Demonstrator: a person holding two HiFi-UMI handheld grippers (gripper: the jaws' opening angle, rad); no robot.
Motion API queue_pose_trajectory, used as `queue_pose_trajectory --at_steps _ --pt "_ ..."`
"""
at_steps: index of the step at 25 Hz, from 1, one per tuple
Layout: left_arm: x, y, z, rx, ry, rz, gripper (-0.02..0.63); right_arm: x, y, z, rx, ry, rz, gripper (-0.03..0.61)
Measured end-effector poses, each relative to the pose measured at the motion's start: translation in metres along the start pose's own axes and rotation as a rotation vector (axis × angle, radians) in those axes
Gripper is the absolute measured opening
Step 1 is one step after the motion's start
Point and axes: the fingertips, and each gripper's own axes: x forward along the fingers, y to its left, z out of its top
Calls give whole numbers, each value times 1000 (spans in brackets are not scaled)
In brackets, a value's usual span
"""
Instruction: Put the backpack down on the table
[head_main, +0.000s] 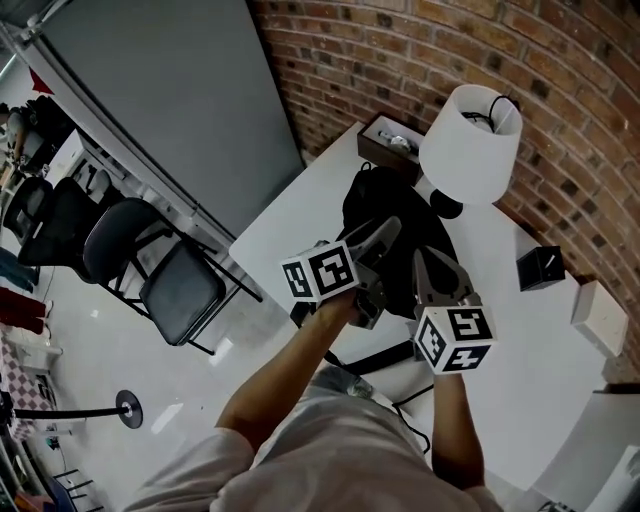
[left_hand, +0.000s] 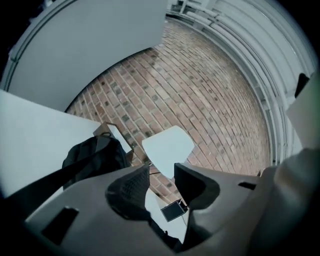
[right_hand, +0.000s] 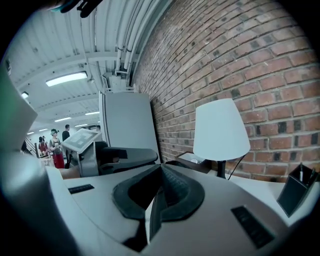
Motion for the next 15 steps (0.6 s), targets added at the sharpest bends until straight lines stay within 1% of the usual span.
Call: queue_pose_trajectory --at_steps 7,10,11,13,15 --pt "-32 -29 -8 237 7 54 147 -20 20 4 -23 -19 34 0" --pt "-42 -38 -14 318 18 72 141 -27 25 4 -24 -20 40 0" --pt "-46 -40 -16 341 23 78 131 -29 28 4 -24 -21 40 0" --pt "-54 -43 -18 385 32 94 89 -32 33 5 -27 -23 38 0" --pt "-62 -45 -21 432 43 107 77 -33 41 6 -30 -26 35 0"
